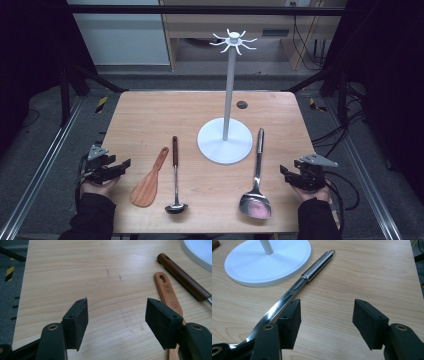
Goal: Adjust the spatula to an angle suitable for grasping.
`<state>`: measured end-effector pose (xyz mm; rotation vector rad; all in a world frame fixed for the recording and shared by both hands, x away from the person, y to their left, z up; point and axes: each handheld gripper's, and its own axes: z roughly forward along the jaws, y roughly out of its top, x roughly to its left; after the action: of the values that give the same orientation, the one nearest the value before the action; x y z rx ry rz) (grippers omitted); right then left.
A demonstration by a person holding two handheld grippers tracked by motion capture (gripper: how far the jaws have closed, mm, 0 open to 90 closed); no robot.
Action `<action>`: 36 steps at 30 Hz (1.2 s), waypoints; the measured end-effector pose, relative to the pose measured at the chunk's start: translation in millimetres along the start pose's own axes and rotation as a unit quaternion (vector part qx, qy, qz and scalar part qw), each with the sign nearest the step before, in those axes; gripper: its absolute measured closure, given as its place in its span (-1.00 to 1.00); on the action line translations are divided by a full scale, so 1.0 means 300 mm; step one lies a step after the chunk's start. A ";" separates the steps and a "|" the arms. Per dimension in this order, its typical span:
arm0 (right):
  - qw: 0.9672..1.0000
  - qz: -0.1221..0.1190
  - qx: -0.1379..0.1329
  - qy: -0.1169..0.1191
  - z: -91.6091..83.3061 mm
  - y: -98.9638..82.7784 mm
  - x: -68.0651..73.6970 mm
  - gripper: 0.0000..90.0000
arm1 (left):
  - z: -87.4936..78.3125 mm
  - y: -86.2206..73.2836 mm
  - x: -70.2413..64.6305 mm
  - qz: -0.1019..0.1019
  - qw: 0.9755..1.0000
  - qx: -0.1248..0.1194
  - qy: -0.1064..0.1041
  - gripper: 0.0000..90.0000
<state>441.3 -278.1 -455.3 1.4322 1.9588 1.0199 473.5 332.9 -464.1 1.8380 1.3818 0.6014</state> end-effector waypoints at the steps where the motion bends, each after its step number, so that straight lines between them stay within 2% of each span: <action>1: 1.000 -0.011 0.004 -0.007 -0.002 0.005 0.016 -0.10 | 0.000 -0.001 0.000 0.001 1.000 -0.001 0.002 -0.22; 2: 1.000 -0.011 0.004 -0.007 -0.002 0.005 0.016 -0.10 | 0.000 -0.001 0.000 0.001 1.000 -0.001 0.002 -0.19; 3: 1.000 -0.023 0.006 -0.014 -0.006 0.014 0.033 -0.08 | -0.002 -0.001 0.001 0.006 1.000 -0.003 0.004 -0.16; 6: 1.000 -0.027 0.005 -0.014 -0.009 0.025 0.053 -0.06 | -0.005 -0.002 0.001 0.007 1.000 -0.009 0.002 -0.09; 10: 0.999 -0.037 0.013 -0.008 -0.004 0.056 0.120 -0.01 | -0.011 -0.006 0.007 0.008 1.000 -0.010 0.000 0.00; 11: 0.999 -0.043 0.016 -0.008 -0.001 0.062 0.129 0.00 | -0.010 -0.005 0.008 0.014 1.000 -0.004 0.003 0.02; 14: 0.999 -0.039 0.027 -0.001 0.021 0.091 0.165 -0.01 | -0.004 -0.002 0.003 0.018 1.000 0.020 0.010 0.05; 15: 0.999 -0.039 0.027 -0.001 0.021 0.091 0.165 -0.01 | -0.004 -0.002 0.003 0.018 1.000 0.020 0.010 0.04; 16: 0.999 -0.033 0.033 0.004 0.040 0.108 0.181 -0.01 | -0.001 0.001 -0.002 0.010 0.999 0.036 0.016 0.02; 18: 0.999 -0.029 0.039 0.007 0.062 0.123 0.196 0.00 | -0.004 0.003 -0.005 0.004 0.999 0.032 0.012 0.04; 20: 0.998 -0.030 0.050 0.003 0.085 0.131 0.208 -0.01 | -0.007 0.007 -0.007 0.004 1.000 0.024 0.005 0.05; 24: 0.997 -0.025 0.068 0.002 0.130 0.135 0.223 -0.03 | -0.005 0.007 -0.010 0.008 1.000 0.027 0.003 -0.03; 26: 0.997 -0.022 0.077 -0.003 0.151 0.137 0.228 -0.03 | -0.001 0.006 -0.012 0.017 0.999 0.038 0.005 -0.04; 29: 0.996 -0.017 0.090 -0.011 0.179 0.138 0.230 -0.03 | -0.001 0.010 -0.016 0.017 0.999 0.040 0.010 -0.08; 34: 0.994 -0.009 0.107 -0.018 0.213 0.131 0.232 -0.03 | 0.002 0.012 -0.018 0.018 0.999 0.042 0.006 -0.03; 36: 0.993 -0.007 0.115 -0.018 0.225 0.127 0.235 -0.03 | 0.004 0.010 -0.020 0.026 0.999 0.046 0.007 0.01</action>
<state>491.8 -186.5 -462.2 1.5440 2.1113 0.7747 474.3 326.5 -462.1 1.9518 1.3949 0.5864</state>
